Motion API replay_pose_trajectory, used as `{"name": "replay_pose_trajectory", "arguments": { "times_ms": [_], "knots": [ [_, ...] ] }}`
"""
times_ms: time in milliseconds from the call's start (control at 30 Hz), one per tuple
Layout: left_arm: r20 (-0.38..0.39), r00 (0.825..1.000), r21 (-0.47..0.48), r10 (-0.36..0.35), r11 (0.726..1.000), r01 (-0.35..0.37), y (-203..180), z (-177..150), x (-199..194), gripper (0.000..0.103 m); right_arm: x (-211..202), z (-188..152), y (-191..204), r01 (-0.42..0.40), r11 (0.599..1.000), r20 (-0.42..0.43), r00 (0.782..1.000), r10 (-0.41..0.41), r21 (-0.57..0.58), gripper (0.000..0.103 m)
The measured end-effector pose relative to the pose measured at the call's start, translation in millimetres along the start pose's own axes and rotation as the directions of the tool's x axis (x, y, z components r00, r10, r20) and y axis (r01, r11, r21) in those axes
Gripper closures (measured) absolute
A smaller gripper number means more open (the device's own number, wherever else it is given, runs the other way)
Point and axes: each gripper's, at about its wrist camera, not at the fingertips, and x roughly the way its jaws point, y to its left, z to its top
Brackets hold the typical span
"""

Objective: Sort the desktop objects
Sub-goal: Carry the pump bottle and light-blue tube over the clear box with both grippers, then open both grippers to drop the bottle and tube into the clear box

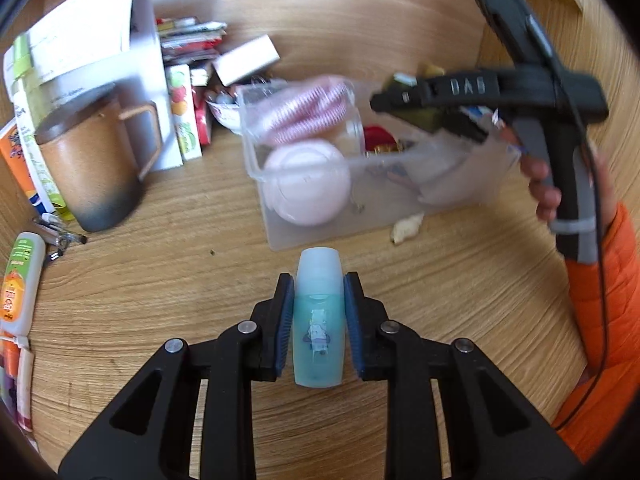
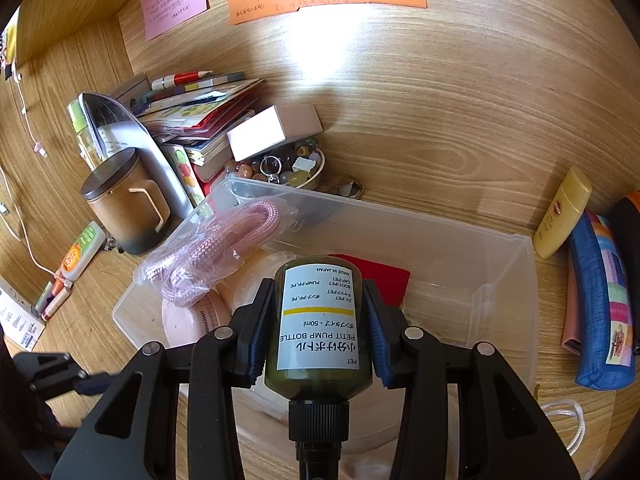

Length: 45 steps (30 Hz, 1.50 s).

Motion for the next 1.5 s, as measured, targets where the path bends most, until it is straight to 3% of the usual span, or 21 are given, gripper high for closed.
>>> {"name": "replay_pose_trajectory", "arguments": {
  "times_ms": [267,467,633,1033,1300,1500],
  "knots": [
    [0.099,0.995,-0.04,-0.008,0.999,0.013,13,27,-20,0.079,-1,0,0,0.004,1.0,0.0,1.0,-0.004,-0.002,0.065],
    [0.133,0.99,0.006,-0.057,0.998,0.056,7,56,-26,0.079,-2,0,-4,0.022,1.0,-0.016,1.0,-0.022,0.002,0.065],
    [0.153,0.983,0.044,-0.1,0.995,0.094,-8,78,-22,0.079,-4,-3,-11,0.053,0.999,-0.023,0.998,-0.052,0.014,0.055],
    [0.099,0.986,0.092,-0.134,0.988,0.125,-35,100,12,0.079,-41,-14,-22,0.066,0.997,0.036,0.997,-0.067,0.03,0.055],
    [0.051,0.996,0.114,-0.078,0.991,0.072,-41,100,31,0.079,-59,-33,-9,0.026,1.0,0.05,0.998,-0.027,0.006,0.055],
    [0.059,0.996,0.122,-0.068,0.991,0.061,-43,98,28,0.079,-63,-40,-2,0.031,0.999,0.046,0.998,-0.03,-0.01,0.054]
  ]
}}
